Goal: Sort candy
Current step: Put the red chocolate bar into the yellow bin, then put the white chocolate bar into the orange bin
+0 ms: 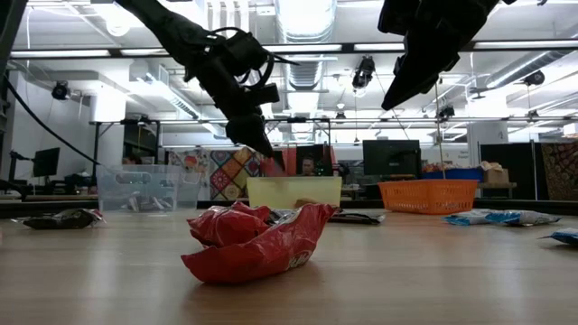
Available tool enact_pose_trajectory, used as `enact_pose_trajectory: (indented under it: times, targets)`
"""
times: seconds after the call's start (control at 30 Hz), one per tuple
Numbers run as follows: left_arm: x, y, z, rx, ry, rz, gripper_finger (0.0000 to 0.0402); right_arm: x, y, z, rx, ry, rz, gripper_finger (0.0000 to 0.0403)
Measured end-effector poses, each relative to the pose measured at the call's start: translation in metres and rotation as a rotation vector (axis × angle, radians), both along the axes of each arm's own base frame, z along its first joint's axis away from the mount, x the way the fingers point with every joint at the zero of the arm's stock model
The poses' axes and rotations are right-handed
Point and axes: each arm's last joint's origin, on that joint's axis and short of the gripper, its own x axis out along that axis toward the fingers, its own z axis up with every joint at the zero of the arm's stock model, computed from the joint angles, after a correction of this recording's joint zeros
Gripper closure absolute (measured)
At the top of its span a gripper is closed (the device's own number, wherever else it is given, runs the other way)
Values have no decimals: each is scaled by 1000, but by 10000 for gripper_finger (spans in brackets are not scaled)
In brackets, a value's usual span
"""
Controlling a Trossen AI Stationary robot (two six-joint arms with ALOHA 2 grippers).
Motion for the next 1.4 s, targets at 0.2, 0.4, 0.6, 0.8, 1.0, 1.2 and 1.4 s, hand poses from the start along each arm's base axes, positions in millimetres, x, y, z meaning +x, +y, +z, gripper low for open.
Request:
enact_pose_trajectory:
  times: [0.2,0.4,0.6,0.8,1.0,1.2,1.4]
  targets:
    - [2,-4,0,-2,4,-12,269,0,0,0,0,0,0,266]
    - [4,-21,6,-28,-9,-29,263,0,0,0,43,-9,-49,266]
    - [1,-59,19,-80,17,-89,262,0,0,0,63,-9,-68,266]
    - [-4,-102,32,-264,-40,-241,262,-5,0,-5,29,69,-37,266]
    - [-9,-143,28,-324,-80,-294,262,-11,1,-22,-19,259,6,266]
    - [-15,-181,22,-315,-127,-326,262,-12,5,-46,-39,394,29,262]
    - [-29,-204,18,-339,-233,-353,262,-16,8,-66,-13,482,42,231]
